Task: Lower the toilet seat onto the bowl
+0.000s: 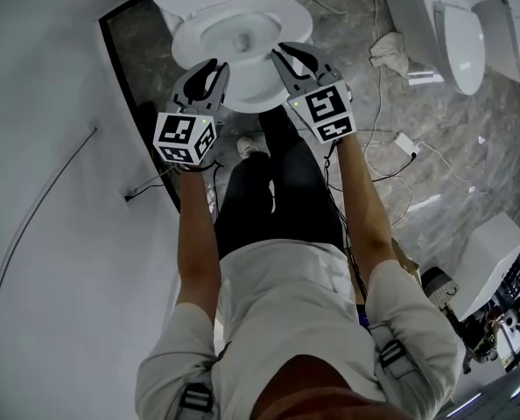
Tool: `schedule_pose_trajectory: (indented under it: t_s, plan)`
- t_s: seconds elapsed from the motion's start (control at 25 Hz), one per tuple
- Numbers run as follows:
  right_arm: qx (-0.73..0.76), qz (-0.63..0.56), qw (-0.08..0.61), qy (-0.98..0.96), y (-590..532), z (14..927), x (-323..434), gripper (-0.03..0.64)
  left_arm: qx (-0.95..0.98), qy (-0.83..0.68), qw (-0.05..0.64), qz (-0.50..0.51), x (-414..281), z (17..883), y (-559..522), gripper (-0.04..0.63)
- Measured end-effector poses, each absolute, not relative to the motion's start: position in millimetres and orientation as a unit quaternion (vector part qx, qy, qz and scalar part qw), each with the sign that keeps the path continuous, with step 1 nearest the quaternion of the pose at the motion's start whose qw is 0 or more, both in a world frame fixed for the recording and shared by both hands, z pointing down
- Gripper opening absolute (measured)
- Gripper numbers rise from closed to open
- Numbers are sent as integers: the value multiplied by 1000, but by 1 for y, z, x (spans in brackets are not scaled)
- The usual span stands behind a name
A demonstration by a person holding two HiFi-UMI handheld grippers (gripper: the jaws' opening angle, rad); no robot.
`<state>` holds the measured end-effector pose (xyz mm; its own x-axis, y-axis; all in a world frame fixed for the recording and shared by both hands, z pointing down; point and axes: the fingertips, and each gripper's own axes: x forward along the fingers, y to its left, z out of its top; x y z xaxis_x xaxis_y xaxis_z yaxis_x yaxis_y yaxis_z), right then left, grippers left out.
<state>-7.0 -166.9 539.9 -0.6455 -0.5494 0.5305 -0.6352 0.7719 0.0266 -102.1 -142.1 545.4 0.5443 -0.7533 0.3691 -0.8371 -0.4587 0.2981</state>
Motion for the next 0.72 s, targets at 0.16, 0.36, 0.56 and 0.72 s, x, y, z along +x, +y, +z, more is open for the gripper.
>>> schedule_pose_trajectory:
  t_s: [0.16,0.36,0.56,0.72]
  plan:
    - [325,89,268,-902,-159,548,-6,58,847,-469,230,94,-98,552,-133,100]
    - [324,98,271,-901,-148,556,-2,58,847,-468,234,97,-95,560,-122,98]
    - [328,107,273,-898,-135,567,2,54,845,-467,240,101,-90,570,-111,97]
    - [333,114,273,-895,-126,574,5,46,845,-465,242,105,-87,577,-102,95]
